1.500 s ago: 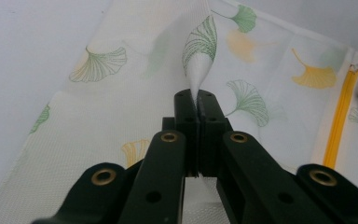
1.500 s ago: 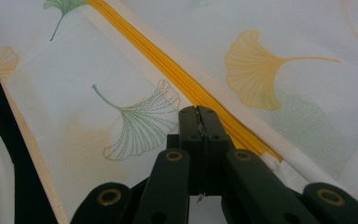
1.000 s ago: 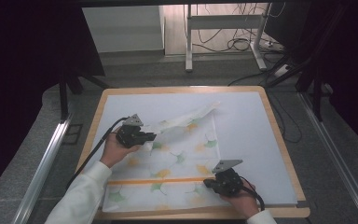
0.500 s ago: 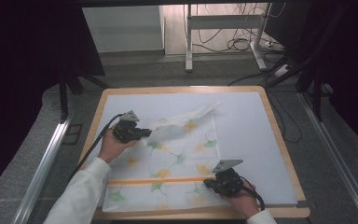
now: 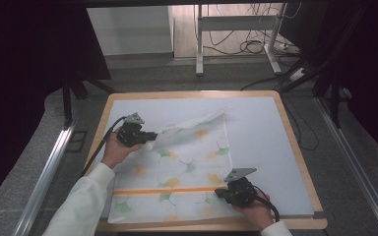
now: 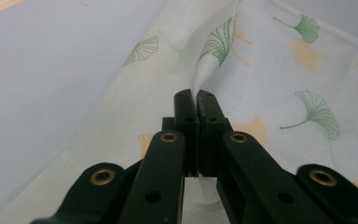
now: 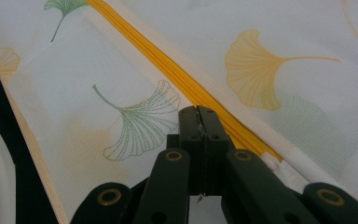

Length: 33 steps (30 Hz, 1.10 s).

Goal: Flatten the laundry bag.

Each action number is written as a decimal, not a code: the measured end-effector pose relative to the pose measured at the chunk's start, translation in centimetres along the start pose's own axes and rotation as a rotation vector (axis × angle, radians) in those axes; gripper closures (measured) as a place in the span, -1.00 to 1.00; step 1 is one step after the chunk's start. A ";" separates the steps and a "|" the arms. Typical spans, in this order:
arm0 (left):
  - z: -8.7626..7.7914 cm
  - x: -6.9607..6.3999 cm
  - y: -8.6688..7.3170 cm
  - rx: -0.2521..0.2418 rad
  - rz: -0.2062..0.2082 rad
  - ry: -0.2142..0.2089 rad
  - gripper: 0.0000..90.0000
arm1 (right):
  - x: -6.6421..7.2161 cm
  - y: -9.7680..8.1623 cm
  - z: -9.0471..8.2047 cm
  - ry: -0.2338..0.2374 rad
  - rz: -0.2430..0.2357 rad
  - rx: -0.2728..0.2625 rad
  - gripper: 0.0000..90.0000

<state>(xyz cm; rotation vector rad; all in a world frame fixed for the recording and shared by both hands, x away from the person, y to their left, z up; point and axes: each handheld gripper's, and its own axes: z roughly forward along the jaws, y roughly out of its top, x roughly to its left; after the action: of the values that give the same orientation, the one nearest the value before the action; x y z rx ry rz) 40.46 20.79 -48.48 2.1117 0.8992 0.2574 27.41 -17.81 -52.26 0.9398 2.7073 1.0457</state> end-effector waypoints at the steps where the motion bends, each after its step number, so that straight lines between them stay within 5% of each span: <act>1: 0.1 0.3 -0.1 0.001 -0.007 0.005 0.99 | 0.0 0.0 0.0 0.000 0.001 0.000 0.98; 33: 1.1 4.2 -0.7 -0.019 -0.125 0.058 0.99 | -0.1 0.0 0.0 0.008 0.009 -0.001 0.98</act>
<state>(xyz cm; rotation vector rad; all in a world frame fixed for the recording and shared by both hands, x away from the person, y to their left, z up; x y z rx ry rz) 43.69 23.24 -50.24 2.0306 1.0550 0.2627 27.47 -17.89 -52.29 0.9513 2.7111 1.0543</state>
